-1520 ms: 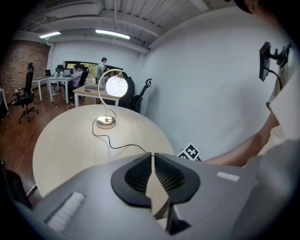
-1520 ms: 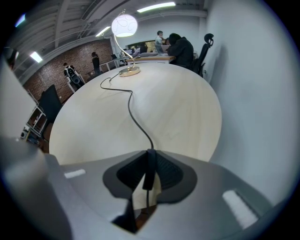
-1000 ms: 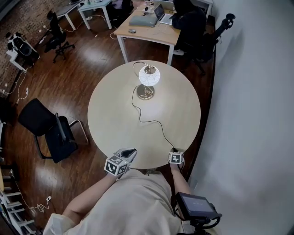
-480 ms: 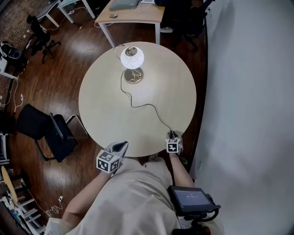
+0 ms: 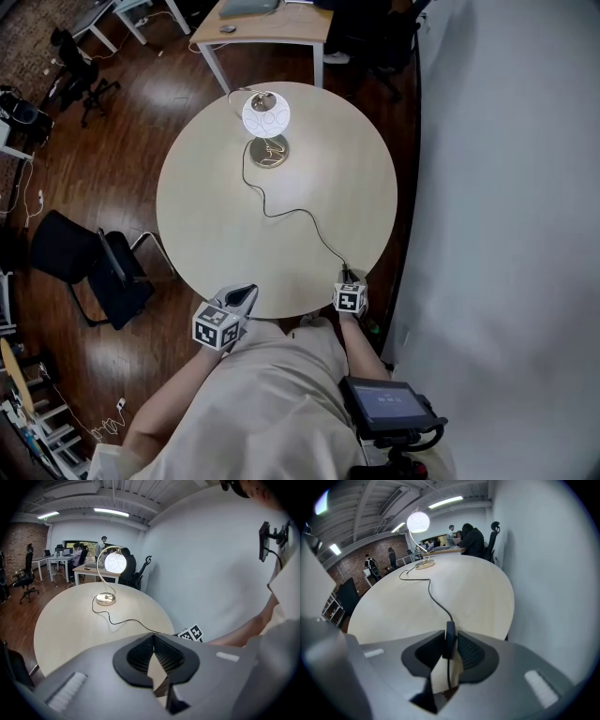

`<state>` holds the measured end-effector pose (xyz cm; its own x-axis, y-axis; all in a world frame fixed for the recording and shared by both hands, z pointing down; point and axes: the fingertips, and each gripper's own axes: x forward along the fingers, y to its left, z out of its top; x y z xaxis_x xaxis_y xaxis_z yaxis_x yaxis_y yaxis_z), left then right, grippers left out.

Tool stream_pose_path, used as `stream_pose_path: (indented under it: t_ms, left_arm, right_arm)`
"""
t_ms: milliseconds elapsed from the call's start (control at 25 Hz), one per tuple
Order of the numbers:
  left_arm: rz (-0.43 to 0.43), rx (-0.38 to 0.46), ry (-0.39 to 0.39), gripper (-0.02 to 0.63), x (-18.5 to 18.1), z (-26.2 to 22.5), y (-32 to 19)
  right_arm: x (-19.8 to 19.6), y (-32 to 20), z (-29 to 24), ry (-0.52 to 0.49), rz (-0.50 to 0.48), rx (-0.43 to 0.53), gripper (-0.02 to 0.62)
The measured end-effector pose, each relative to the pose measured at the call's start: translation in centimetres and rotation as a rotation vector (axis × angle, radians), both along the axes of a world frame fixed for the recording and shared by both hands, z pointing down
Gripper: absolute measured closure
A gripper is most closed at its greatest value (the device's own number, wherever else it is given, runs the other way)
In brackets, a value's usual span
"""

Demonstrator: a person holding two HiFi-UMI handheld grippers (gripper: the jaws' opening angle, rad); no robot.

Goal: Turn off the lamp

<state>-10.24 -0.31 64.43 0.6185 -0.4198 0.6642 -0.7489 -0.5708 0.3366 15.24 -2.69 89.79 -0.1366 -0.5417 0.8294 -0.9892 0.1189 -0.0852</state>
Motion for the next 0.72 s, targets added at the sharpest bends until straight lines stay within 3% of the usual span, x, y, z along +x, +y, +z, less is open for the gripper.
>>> stream_pose_path:
  t_ms: [720]
  left_arm:
    - [-0.017, 0.024, 0.008, 0.606, -0.73, -0.19, -0.46]
  right_arm:
    - [-0.78, -0.25, 0.12, 0.080, -0.140, -0.064, 0.537]
